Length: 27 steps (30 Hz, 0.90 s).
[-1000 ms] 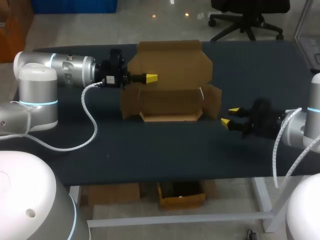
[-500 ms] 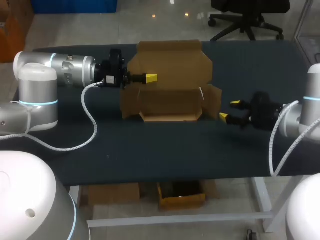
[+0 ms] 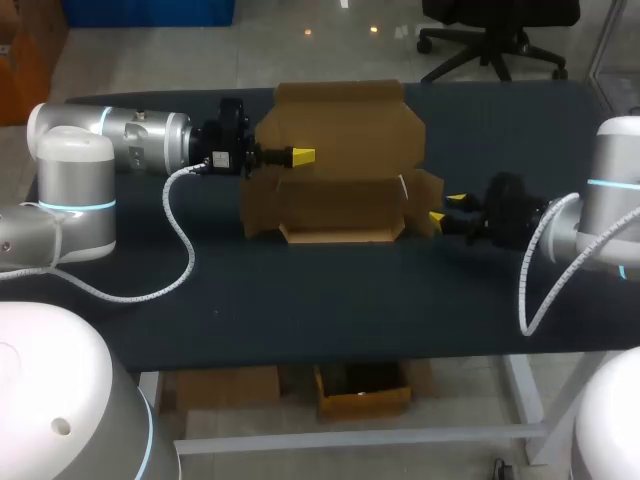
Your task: Assemble the packaging by folding the flat box into shape, placing the metal phone stand inside, and closing the box properly
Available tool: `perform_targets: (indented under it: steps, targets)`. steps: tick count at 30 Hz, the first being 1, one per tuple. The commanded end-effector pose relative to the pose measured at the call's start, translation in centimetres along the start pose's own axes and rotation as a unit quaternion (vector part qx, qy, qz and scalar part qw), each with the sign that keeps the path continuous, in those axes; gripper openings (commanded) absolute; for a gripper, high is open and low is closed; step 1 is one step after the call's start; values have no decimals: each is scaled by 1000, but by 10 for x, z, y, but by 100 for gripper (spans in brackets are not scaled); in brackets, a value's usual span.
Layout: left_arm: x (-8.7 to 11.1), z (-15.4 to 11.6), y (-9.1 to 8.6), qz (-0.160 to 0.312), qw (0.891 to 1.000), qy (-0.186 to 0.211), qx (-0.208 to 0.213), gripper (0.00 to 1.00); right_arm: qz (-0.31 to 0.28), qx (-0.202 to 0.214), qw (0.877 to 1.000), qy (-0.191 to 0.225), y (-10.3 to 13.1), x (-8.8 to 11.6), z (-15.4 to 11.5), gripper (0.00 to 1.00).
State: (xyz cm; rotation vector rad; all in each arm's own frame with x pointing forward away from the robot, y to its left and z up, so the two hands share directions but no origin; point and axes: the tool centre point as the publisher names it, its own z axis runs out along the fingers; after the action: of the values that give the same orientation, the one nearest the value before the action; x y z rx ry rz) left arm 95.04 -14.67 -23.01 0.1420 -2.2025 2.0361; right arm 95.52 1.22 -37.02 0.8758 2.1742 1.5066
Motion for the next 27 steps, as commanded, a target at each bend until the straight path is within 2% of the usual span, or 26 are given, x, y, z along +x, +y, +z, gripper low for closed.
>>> perform_targets:
  steps: [1, 21, 26, 27]
  targets:
    - [0, 1, 3, 0, 1000, 0, 0, 0, 0, 0, 1000, -6, 1, 1, 14, 52]
    - [0, 1, 3, 0, 1000, 0, 0, 0, 10, -13, 999, -39, 4, 13, 16, 24]
    - [0, 1, 3, 0, 1000, 0, 0, 0, 12, -14, 999, -45, 4, 15, 14, 0]
    - [0, 1, 3, 0, 1000, 0, 0, 0, 12, -14, 999, -47, 4, 16, 13, 0]
